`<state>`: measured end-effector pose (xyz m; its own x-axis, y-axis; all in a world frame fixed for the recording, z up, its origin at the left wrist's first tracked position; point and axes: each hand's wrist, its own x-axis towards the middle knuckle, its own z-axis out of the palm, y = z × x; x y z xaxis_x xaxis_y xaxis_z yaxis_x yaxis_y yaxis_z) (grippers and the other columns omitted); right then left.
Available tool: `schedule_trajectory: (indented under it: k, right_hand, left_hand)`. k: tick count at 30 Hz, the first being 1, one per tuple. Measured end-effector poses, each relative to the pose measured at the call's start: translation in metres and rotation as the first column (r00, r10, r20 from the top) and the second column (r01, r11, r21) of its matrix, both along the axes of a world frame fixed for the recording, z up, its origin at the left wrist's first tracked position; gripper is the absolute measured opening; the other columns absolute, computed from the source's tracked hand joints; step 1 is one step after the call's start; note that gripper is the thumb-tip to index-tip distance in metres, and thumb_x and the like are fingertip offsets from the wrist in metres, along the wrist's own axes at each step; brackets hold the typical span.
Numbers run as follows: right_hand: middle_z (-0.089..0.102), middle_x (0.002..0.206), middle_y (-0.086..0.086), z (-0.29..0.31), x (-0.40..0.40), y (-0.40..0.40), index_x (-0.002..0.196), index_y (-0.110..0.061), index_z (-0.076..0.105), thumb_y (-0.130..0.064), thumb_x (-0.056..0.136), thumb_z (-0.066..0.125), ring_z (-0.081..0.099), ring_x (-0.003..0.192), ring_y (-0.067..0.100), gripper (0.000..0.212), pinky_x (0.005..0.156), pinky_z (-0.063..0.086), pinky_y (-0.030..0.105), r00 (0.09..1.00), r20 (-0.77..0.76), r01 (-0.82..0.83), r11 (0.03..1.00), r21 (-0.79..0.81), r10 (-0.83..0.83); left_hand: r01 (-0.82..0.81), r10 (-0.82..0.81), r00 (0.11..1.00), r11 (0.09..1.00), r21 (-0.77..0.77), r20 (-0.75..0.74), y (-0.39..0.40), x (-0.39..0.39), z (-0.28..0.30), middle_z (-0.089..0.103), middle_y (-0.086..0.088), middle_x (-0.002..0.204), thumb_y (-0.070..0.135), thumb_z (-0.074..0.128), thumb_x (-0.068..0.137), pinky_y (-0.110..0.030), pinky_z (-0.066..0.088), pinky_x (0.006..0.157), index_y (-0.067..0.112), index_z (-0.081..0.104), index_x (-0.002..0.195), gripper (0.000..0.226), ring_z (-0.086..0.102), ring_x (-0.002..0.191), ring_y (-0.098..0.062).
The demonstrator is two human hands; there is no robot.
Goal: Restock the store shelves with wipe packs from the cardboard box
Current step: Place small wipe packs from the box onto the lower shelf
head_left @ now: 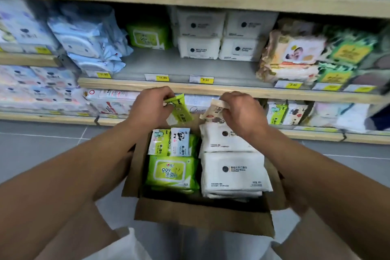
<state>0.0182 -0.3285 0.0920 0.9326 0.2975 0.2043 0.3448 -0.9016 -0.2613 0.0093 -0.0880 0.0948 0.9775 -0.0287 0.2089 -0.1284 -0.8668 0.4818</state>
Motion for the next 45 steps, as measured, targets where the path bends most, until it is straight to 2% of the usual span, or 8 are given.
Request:
schedule_trajectory:
  k: [12,18,24,30,37,39,42,45]
  right_hand:
    - [0.062,0.094,0.009,0.009,0.002,-0.13,0.101,-0.016,0.062,-0.011,0.081,0.055,0.06,0.089,0.037,0.022,0.066,0.054,0.041,0.977,0.058,0.208,0.977,-0.054,-0.205]
    - [0.065,0.104,0.01,-0.009,0.007,-0.189,0.105,-0.016,0.068,-0.005,0.081,0.055,0.058,0.098,0.037,0.029,0.069,0.052,0.038,0.93,0.075,0.363,0.931,-0.039,-0.36]
    - [0.066,0.098,0.008,-0.045,0.029,-0.242,0.097,-0.018,0.068,-0.007,0.08,0.057,0.061,0.092,0.034,0.023,0.064,0.044,0.031,0.882,0.031,0.472,0.88,-0.049,-0.471]
    - [0.066,0.102,0.011,-0.09,0.061,-0.285,0.102,-0.014,0.069,-0.004,0.082,0.054,0.058,0.099,0.035,0.027,0.07,0.049,0.037,0.885,0.06,0.464,0.885,-0.038,-0.462]
    - [0.07,0.092,0.012,-0.153,0.107,-0.32,0.094,-0.01,0.073,0.002,0.078,0.06,0.059,0.09,0.037,0.024,0.067,0.047,0.033,0.899,0.088,0.431,0.902,-0.011,-0.428]
    - [0.07,0.092,0.014,-0.171,0.123,-0.33,0.094,-0.009,0.073,0.001,0.077,0.06,0.058,0.091,0.037,0.024,0.071,0.048,0.035,0.909,0.055,0.416,0.909,-0.035,-0.413]
    - [0.069,0.091,0.018,-0.195,0.145,-0.338,0.095,-0.008,0.071,-0.003,0.077,0.061,0.056,0.09,0.039,0.021,0.075,0.05,0.04,0.916,0.019,0.4,0.909,-0.116,-0.401]
    - [0.067,0.088,0.018,-0.212,0.161,-0.34,0.092,-0.009,0.07,-0.005,0.076,0.06,0.055,0.091,0.039,0.019,0.077,0.042,0.041,0.91,0.014,0.406,0.885,-0.228,-0.414]
  left_hand:
    - [0.175,-0.175,0.985,0.985,0.013,0.001,-0.131,0.029,0.008,0.07,-0.001,0.101,0.015,0.066,0.08,-0.035,0.049,0.082,0.022,0.067,0.1,0.021,0.061,0.097,-0.023]
    - [0.279,-0.279,0.96,0.96,0.015,0.006,-0.193,0.046,-0.01,0.07,0.0,0.098,0.015,0.066,0.08,-0.036,0.05,0.08,0.021,0.066,0.098,0.019,0.062,0.093,-0.022]
    - [0.373,-0.373,0.928,0.928,0.018,0.002,-0.249,0.071,-0.042,0.07,-0.001,0.102,0.013,0.065,0.08,-0.039,0.05,0.079,0.017,0.064,0.101,0.022,0.062,0.094,-0.025]
    - [0.39,-0.391,0.917,0.921,-0.023,-0.079,-0.289,0.106,-0.088,0.07,0.0,0.097,0.013,0.064,0.08,-0.039,0.052,0.074,0.02,0.063,0.096,0.017,0.067,0.082,-0.024]
    - [0.401,-0.388,0.906,0.914,0.051,-0.168,-0.326,0.152,-0.145,0.069,-0.002,0.101,0.015,0.065,0.078,-0.032,0.042,0.075,0.019,0.065,0.097,0.02,0.059,0.096,-0.026]
    - [0.408,-0.395,0.901,0.912,0.04,-0.181,-0.336,0.162,-0.158,0.069,-0.001,0.104,0.014,0.066,0.078,-0.027,0.037,0.073,0.019,0.065,0.1,0.023,0.059,0.098,-0.024]
    - [0.419,-0.402,0.892,0.907,0.047,-0.206,-0.349,0.174,-0.175,0.068,-0.001,0.111,0.014,0.066,0.079,-0.03,0.042,0.079,0.019,0.065,0.107,0.028,0.059,0.104,-0.025]
    - [0.393,-0.38,0.902,0.919,0.025,-0.204,-0.356,0.187,-0.187,0.068,-0.002,0.111,0.013,0.065,0.079,-0.031,0.044,0.081,0.019,0.066,0.106,0.028,0.06,0.104,-0.024]
